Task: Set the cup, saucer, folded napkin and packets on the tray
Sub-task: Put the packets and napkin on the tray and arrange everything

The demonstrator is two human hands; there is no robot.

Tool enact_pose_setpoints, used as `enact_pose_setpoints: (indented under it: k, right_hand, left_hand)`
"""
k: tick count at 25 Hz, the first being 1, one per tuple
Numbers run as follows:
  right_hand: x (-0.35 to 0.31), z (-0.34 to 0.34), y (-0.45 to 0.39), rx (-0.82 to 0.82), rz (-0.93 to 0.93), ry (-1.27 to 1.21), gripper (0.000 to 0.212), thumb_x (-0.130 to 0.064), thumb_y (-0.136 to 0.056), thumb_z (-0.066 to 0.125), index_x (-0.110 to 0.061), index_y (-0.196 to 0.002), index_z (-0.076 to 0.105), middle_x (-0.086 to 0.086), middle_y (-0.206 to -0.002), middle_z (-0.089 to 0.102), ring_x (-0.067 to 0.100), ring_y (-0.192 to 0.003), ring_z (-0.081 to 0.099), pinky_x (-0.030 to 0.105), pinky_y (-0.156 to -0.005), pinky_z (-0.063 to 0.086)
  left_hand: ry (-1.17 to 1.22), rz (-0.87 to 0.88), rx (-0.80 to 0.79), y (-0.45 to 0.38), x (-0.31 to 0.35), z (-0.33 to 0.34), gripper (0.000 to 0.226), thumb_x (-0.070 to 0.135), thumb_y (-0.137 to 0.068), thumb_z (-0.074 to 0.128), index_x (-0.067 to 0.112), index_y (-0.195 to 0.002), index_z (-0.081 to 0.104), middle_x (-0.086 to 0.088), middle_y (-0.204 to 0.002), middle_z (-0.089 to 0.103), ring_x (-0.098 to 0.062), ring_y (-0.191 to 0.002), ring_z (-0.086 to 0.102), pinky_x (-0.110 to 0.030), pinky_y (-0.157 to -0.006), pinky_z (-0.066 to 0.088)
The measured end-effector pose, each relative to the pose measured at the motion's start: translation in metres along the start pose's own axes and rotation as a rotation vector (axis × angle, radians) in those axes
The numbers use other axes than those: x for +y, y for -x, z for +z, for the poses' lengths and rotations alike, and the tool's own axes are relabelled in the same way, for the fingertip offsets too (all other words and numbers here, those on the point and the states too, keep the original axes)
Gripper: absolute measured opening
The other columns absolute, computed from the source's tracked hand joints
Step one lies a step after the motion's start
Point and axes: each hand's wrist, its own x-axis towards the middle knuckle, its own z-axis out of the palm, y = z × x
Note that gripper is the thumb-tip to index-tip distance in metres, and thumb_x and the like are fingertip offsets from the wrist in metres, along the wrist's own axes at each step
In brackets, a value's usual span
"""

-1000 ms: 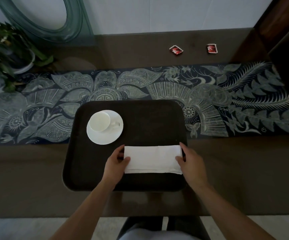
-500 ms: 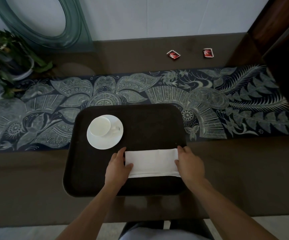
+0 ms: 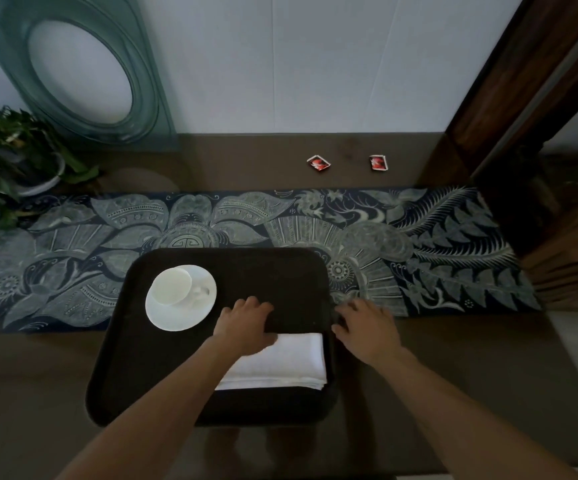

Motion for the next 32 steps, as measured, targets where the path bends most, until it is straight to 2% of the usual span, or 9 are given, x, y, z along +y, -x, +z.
enact_pose_setpoints:
  k: [6,13,15,17,19,24,28,32]
  right_hand:
    - [0.09,-0.052,-0.021,-0.167,0.008,0.044,0.043,-0.048,-0.094,0.042,-0.03,-0.132,0.052,0.001,-0.134,0.053,0.026,-0.124,0.048,0.049,-0.103,0.036]
    - [0.185,-0.085,-0.044,-0.234,-0.047,0.024,0.039,-0.043,-0.095,0.044,-0.023,-0.125,0.058,0.006,-0.124,0.059,0.027,-0.112,0.055,0.039,-0.088,0.045]
    - [0.203,-0.092,-0.051,-0.229,-0.069,0.018,0.035,-0.041,-0.094,0.044,-0.022,-0.12,0.06,0.005,-0.121,0.06,0.026,-0.111,0.056,0.039,-0.087,0.044]
    - [0.218,-0.097,-0.061,-0.226,-0.074,-0.009,0.036,-0.039,-0.095,0.044,-0.023,-0.123,0.06,0.004,-0.124,0.061,0.025,-0.113,0.055,0.037,-0.091,0.046]
    - [0.228,-0.101,-0.074,-0.243,-0.071,-0.022,0.037,-0.037,-0.095,0.043,-0.024,-0.125,0.06,0.002,-0.126,0.061,0.023,-0.114,0.056,0.036,-0.091,0.047]
    - [0.236,-0.101,-0.112,-0.249,-0.079,-0.045,0.032,-0.04,-0.096,0.044,-0.021,-0.114,0.062,0.003,-0.111,0.066,0.021,-0.099,0.06,0.033,-0.08,0.047]
    - [0.239,-0.102,-0.151,-0.276,-0.065,-0.107,0.029,-0.036,-0.096,0.045,-0.017,-0.109,0.064,0.002,-0.104,0.066,0.023,-0.1,0.062,0.036,-0.086,0.051]
    - [0.238,-0.111,-0.203,-0.248,-0.049,-0.148,0.025,-0.034,-0.096,0.048,-0.019,-0.105,0.065,0.001,-0.105,0.066,0.023,-0.1,0.061,0.036,-0.086,0.05]
  left_hand:
    - [-0.022,0.088,-0.075,-0.052,0.08,-0.045,0.065,0.059,-0.085,0.055,0.033,-0.142,0.039,-0.007,-0.14,0.043,-0.032,-0.129,0.04,-0.054,-0.104,0.032]
    - [-0.047,0.057,-0.137,-0.095,0.171,-0.074,0.061,0.059,-0.085,0.056,0.032,-0.138,0.044,-0.003,-0.142,0.05,-0.029,-0.126,0.05,-0.047,-0.1,0.04]
    - [-0.045,0.044,-0.141,-0.105,0.186,-0.079,0.058,0.057,-0.086,0.055,0.032,-0.138,0.045,-0.001,-0.141,0.051,-0.027,-0.126,0.05,-0.047,-0.101,0.04]
    - [-0.033,0.024,-0.147,-0.114,0.196,-0.081,0.059,0.058,-0.088,0.054,0.031,-0.139,0.043,-0.001,-0.141,0.051,-0.027,-0.126,0.05,-0.048,-0.103,0.04]
    - [-0.014,0.004,-0.157,-0.123,0.199,-0.082,0.059,0.058,-0.088,0.054,0.03,-0.139,0.044,-0.002,-0.139,0.053,-0.026,-0.124,0.051,-0.049,-0.103,0.041]
    - [0.066,-0.02,-0.184,-0.156,0.185,-0.09,0.053,0.053,-0.089,0.056,0.027,-0.135,0.049,-0.003,-0.136,0.057,-0.025,-0.12,0.055,-0.048,-0.101,0.044]
    - [0.099,-0.047,-0.143,-0.191,0.163,-0.107,0.052,0.05,-0.091,0.055,0.026,-0.136,0.048,-0.003,-0.136,0.056,-0.025,-0.122,0.054,-0.045,-0.101,0.043]
    - [0.123,-0.064,-0.099,-0.238,0.135,-0.132,0.049,0.045,-0.093,0.055,0.027,-0.138,0.048,-0.002,-0.138,0.055,-0.023,-0.125,0.052,-0.047,-0.107,0.04]
